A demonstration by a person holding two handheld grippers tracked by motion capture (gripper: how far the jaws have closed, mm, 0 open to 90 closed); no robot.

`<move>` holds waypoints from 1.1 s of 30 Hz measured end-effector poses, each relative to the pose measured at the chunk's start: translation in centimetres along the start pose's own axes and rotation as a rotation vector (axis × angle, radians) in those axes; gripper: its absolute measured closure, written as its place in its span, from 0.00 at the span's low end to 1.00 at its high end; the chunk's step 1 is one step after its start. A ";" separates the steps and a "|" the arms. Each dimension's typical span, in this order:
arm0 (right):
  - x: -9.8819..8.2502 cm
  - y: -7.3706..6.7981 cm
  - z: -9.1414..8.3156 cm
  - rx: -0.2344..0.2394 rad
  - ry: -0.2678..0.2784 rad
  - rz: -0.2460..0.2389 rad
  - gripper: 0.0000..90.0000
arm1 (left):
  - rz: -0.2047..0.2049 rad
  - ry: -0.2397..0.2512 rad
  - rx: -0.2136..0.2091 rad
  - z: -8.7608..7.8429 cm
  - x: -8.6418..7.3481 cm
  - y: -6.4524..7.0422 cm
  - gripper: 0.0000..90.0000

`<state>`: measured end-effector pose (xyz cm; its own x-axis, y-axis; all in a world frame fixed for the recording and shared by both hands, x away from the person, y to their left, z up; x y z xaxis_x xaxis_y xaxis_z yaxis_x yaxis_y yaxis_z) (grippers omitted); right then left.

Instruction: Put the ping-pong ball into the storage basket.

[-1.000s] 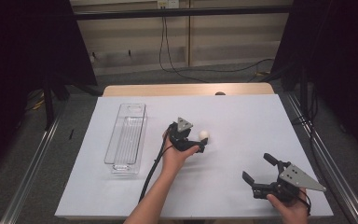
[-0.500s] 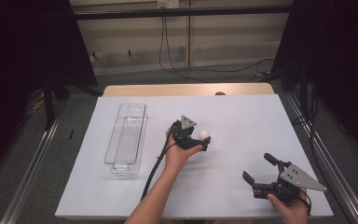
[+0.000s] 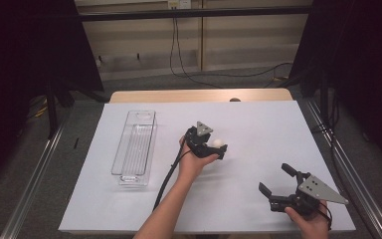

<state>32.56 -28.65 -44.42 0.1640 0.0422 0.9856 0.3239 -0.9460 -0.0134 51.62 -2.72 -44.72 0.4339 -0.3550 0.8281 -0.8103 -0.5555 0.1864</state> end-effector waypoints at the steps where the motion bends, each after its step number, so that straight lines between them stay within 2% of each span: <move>1: 0.0 0.0 0.0 -0.001 0.000 0.000 0.01 | -0.007 0.015 -0.003 0.2 -0.1 0.0 0.07; 6: 0.0 0.0 0.0 0.003 -0.002 -0.001 0.01 | 0.003 -0.017 -0.001 0.6 -0.3 -0.2 0.12; 9: 0.0 0.0 0.0 0.003 -0.002 -0.001 0.01 | 0.010 -0.023 -0.007 0.8 -0.5 -0.5 0.15; 10: 0.0 0.0 0.0 0.000 0.000 0.000 0.01 | 0.000 -0.013 -0.006 0.9 -0.5 -0.5 0.16; 12: 0.0 0.0 0.0 0.000 0.000 0.001 0.01 | 0.015 -0.031 -0.011 0.9 -0.5 -0.6 0.18; 17: 0.0 0.0 0.0 -0.001 0.001 -0.001 0.01 | 0.001 -0.028 -0.025 1.3 -0.5 -0.6 0.27; 18: 0.0 0.0 0.0 0.000 0.001 0.000 0.01 | 0.016 -0.035 -0.029 1.4 -0.5 -0.6 0.29; 20: 0.0 0.1 0.0 0.000 0.002 -0.001 0.01 | 0.018 -0.030 -0.026 1.6 -0.6 -0.6 0.33; 21: 0.0 0.1 0.0 0.000 0.002 -0.001 0.01 | 0.014 -0.045 -0.024 1.6 -0.6 -0.6 0.33; 24: 0.0 0.1 0.0 0.003 -0.002 -0.002 0.01 | 0.019 -0.051 -0.043 1.8 -0.5 -0.6 0.37; 26: 0.0 0.1 0.0 0.003 -0.002 -0.003 0.01 | 0.002 -0.039 -0.046 2.0 -0.5 -0.5 0.38; 27: 0.0 0.1 0.0 0.003 -0.002 -0.003 0.01 | 0.010 -0.062 -0.045 2.0 -0.4 -0.5 0.39; 33: 0.0 0.1 0.0 0.004 -0.001 -0.002 0.01 | -0.005 -0.077 -0.032 2.2 -0.5 -0.6 0.46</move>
<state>32.57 -28.73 -44.44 0.1646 0.0447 0.9854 0.3279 -0.9446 -0.0119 52.77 -3.90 -46.41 0.4655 -0.4097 0.7845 -0.8200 -0.5332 0.2081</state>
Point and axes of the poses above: each handheld gripper's, and its own axes: z roughly forward along the jaws, x roughly out of its top, y roughly to its right, the point moved 1 cm from there along z, roughly forward along the jaws, and after that the axes turned 11 degrees about -x, right-handed, at the moved point
